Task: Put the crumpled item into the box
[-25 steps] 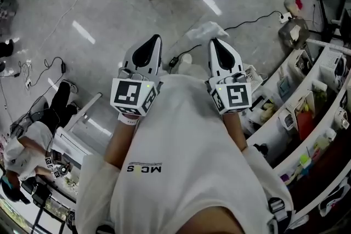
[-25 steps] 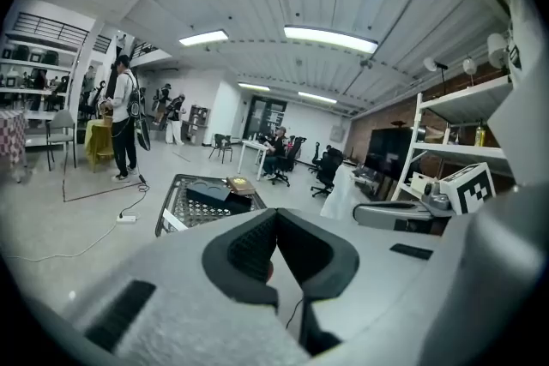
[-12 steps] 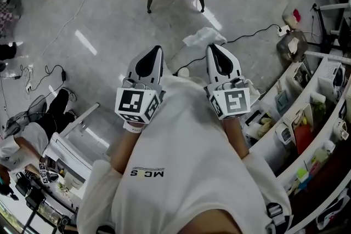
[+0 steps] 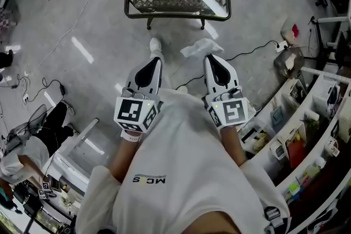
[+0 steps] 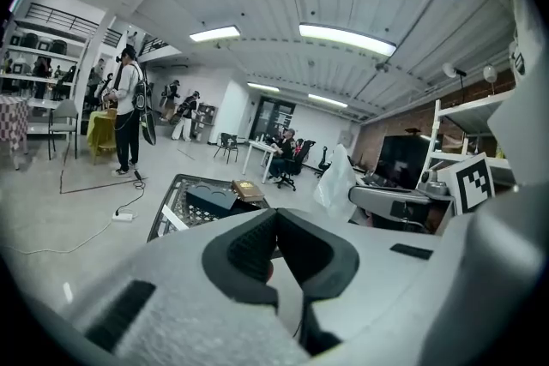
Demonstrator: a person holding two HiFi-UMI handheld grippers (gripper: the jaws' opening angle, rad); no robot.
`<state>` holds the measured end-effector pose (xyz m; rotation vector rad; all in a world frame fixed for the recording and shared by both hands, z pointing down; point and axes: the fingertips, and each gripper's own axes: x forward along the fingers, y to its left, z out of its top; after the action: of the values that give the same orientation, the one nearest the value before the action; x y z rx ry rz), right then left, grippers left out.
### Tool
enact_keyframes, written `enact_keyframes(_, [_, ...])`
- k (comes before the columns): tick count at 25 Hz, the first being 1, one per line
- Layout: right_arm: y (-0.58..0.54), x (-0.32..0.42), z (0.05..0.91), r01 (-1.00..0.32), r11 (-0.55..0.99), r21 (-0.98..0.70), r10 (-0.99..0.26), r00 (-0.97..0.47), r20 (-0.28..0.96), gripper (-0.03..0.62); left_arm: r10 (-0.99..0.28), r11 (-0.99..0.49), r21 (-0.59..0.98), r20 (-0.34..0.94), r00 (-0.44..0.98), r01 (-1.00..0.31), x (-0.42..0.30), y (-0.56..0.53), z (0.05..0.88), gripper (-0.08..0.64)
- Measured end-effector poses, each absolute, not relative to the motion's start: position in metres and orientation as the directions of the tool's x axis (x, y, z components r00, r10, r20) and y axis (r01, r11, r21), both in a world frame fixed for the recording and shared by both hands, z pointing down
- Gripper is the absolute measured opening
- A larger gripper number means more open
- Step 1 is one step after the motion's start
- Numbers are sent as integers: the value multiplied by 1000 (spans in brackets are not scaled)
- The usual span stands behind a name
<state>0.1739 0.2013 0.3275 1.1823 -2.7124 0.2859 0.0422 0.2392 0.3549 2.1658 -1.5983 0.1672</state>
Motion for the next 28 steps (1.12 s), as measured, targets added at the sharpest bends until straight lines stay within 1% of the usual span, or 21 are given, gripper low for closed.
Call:
enact_keyframes(7, [106, 114, 311, -781, 621, -73, -749, -618, 241, 18, -861, -312, 295, 314, 400, -903, -21, 128, 343, 20])
enact_keyframes(12, [47, 72, 309, -810, 584, -52, -779, -577, 245, 18, -848, -395, 266, 262, 460, -879, -59, 64, 327, 20])
enact_keyframes(18, [10, 28, 309, -830, 556, -40, -797, -546, 259, 18, -842, -413, 284, 242, 482, -865, -98, 28, 324, 20])
enact_keyframes(22, [-6, 22, 309, -849, 527, -37, -811, -515, 278, 18, -829, -440, 303, 224, 512, -845, -101, 9, 322, 20])
enact_keyframes(28, [-20, 16, 325, -856, 514, -50, -797, -499, 342, 18, -833, -423, 341, 220, 508, -840, -110, -5, 327, 21])
